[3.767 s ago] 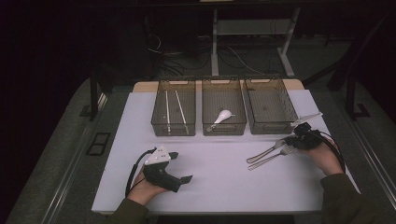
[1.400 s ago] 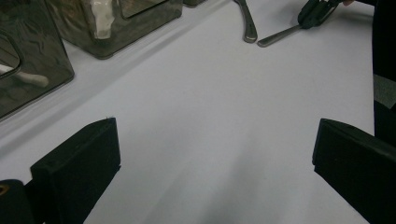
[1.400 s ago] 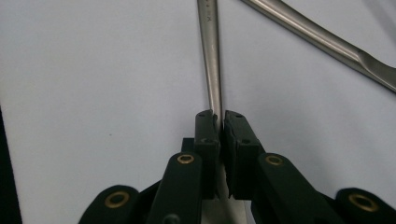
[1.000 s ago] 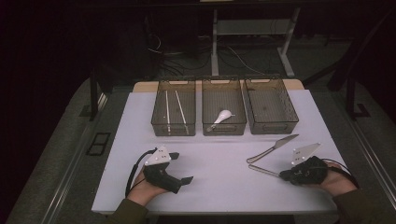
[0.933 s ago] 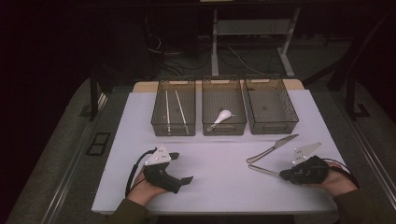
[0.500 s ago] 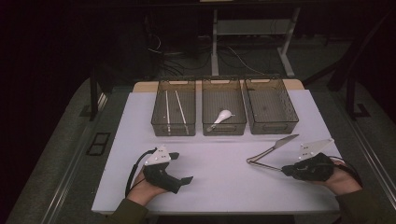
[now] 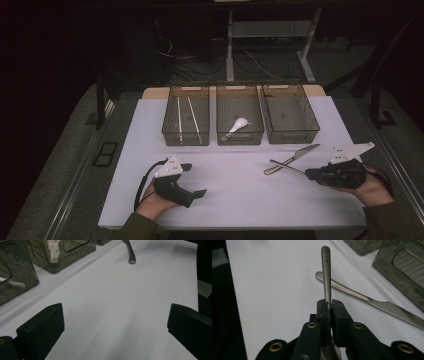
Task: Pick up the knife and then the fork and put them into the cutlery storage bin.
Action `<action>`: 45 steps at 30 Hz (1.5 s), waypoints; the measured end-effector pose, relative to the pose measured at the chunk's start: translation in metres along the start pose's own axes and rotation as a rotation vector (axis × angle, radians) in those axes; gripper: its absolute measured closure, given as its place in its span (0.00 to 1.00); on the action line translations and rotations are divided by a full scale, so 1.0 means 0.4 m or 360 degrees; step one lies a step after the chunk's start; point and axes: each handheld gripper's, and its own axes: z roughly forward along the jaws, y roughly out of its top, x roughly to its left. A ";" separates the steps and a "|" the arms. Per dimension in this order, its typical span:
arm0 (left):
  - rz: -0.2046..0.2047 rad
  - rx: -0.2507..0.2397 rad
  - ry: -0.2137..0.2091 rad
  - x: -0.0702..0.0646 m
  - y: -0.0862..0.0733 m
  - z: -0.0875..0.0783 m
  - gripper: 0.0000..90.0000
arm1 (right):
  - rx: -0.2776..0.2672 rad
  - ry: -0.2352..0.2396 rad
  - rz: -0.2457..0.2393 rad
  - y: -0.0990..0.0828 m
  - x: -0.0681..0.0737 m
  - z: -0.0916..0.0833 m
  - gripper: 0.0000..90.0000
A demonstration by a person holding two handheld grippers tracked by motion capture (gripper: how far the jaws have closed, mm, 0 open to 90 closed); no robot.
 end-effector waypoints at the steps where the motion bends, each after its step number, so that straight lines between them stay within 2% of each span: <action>1: 0.0000 0.0004 -0.0001 0.000 0.000 0.000 0.01 | -0.0009 -0.0014 0.0008 0.002 -0.002 -0.003 0.94; 7: -0.0004 0.0007 -0.0002 0.001 -0.001 0.000 0.01 | -0.0082 -0.0108 0.0072 0.027 -0.024 -0.029 0.95; 14: -0.0005 0.0003 -0.0011 0.001 -0.002 0.001 0.01 | -0.0130 -0.0234 0.0175 0.055 -0.063 -0.035 0.95; 19: 0.0002 0.0000 -0.0018 0.000 -0.001 0.001 0.01 | -0.0132 -0.0306 0.0258 0.073 -0.087 -0.031 0.95; 22: 0.0000 -0.0003 -0.0020 0.001 -0.002 0.002 0.01 | -0.0142 -0.0347 0.0280 0.087 -0.101 -0.030 0.95; 33: 0.0008 -0.0010 -0.0021 0.001 -0.002 0.001 0.01 | -0.0169 -0.0453 0.0370 0.151 -0.161 -0.026 0.95; 45: 0.0010 -0.0016 -0.0024 0.001 -0.002 0.001 0.01 | -0.0125 -0.0535 0.0481 0.214 -0.256 -0.002 0.94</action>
